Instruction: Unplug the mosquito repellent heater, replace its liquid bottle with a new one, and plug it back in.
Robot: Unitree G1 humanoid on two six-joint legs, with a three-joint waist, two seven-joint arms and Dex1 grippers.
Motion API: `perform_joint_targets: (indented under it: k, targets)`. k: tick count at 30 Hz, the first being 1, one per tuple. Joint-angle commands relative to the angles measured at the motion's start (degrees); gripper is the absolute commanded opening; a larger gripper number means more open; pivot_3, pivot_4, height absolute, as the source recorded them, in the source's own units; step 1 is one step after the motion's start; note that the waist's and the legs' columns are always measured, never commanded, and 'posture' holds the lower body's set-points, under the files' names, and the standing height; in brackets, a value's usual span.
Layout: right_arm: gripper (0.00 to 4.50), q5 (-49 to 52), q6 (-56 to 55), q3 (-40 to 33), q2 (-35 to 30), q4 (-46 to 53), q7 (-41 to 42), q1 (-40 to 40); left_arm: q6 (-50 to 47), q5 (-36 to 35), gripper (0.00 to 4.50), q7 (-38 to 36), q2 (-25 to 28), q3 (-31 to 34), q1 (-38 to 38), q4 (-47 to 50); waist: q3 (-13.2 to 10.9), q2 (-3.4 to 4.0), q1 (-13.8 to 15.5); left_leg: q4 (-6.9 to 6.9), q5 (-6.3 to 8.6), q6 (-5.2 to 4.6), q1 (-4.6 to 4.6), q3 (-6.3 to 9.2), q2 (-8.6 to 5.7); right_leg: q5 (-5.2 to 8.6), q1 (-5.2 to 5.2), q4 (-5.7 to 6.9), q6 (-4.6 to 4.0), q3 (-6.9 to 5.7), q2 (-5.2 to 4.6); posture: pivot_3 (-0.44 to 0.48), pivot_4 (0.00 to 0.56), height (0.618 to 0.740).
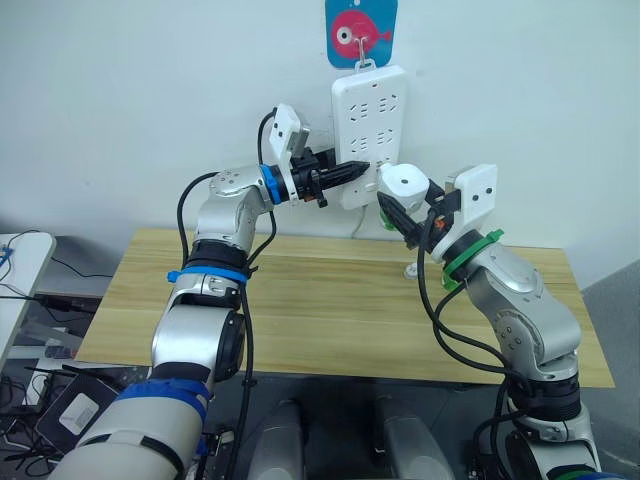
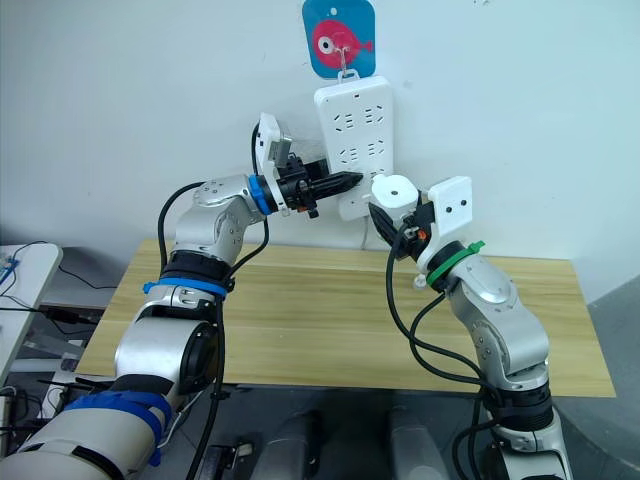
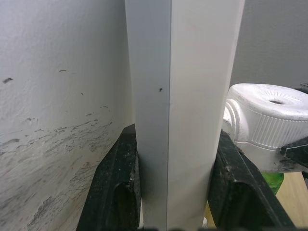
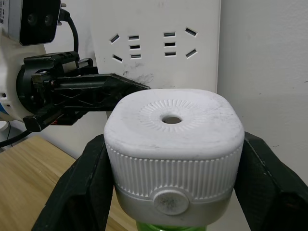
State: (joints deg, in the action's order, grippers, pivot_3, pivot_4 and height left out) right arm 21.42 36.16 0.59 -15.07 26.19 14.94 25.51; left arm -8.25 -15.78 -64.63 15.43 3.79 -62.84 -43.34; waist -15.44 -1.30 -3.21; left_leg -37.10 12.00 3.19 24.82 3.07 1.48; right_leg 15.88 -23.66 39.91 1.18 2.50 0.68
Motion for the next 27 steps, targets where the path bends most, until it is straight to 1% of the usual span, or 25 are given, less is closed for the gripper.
perform_joint_targets:
  k: [1, 11, 13, 15, 20, 22, 27]
  targets:
    - [2.97, -0.22, -1.15, -0.97, -0.14, 1.27, -0.03, 2.49, 0.82, -0.52, 1.34, -1.86, -1.0, -1.32, -0.27, 2.36, 0.0, 0.0, 0.0, 0.0, 0.0, 0.0, 0.0, 0.0, 0.0, 0.0, 0.0, 0.0, 0.0, 0.0, 0.0, -0.095, 0.2, 0.74]
    - [2.97, -6.63, -0.78, 3.72, -2.69, -2.9, 0.21, 6.4, 0.86, -0.52, 1.34, -1.89, -1.09, -1.32, -0.32, 2.45, 0.0, 0.0, -0.08, -0.02, 0.0, 0.0, 0.01, -0.08, 0.03, 0.0, -0.08, 0.04, 0.0, 0.03, 0.01, -0.094, 0.199, 0.74]
    - [2.97, -3.81, 0.51, 1.33, 0.95, -3.95, -1.7, 7.5, 0.78, -0.6, 1.34, -2.06, -1.04, -1.35, -0.12, 2.66, 0.0, 0.0, -0.17, -0.01, 0.0, 0.0, 0.01, -0.09, 0.03, 0.0, -0.1, 0.05, 0.0, 0.03, 0.01, -0.094, 0.199, 0.74]
    - [2.97, -2.06, 1.54, -0.3, 3.24, -4.74, -2.35, 8.62, 0.73, -0.61, 1.34, -2.12, -1.11, -1.42, -0.07, 2.71, 0.0, 0.0, -0.23, -0.03, -0.01, 0.01, 0.0, -0.1, 0.05, 0.0, -0.1, 0.09, -0.01, 0.02, 0.02, -0.096, 0.2, 0.74]
    - [2.97, -6.17, 0.4, 2.86, 1.38, -6.66, -0.5, 10.21, 0.66, -0.76, 1.34, -2.25, -1.27, -1.44, -0.13, 2.72, 0.0, 0.0, -0.3, -0.09, -0.03, 0.04, 0.01, -0.13, 0.06, -0.01, -0.12, 0.15, -0.01, 0.06, 0.03, -0.095, 0.201, 0.74]
    - [2.97, -8.73, -0.98, 5.06, -0.47, -7.26, 0.61, 10.94, 0.65, -0.8, 1.34, -2.2, -1.35, -1.46, -0.13, 2.77, 0.0, 0.0, -0.39, -0.09, -0.03, 0.03, 0.0, -0.13, 0.06, -0.01, -0.12, 0.16, -0.01, 0.05, 0.04, -0.095, 0.201, 0.74]
    - [2.97, -4.62, 1.58, 0.68, 6.17, -8.45, -2.88, 12.38, 0.66, -0.8, 1.34, -2.29, -1.35, -1.39, 0.02, 2.86, 0.0, 0.0, -0.66, -0.11, -0.04, 0.05, 0.0, -0.12, 0.07, -0.01, -0.14, 0.24, -0.02, 0.05, 0.06, -0.095, 0.201, 0.74]
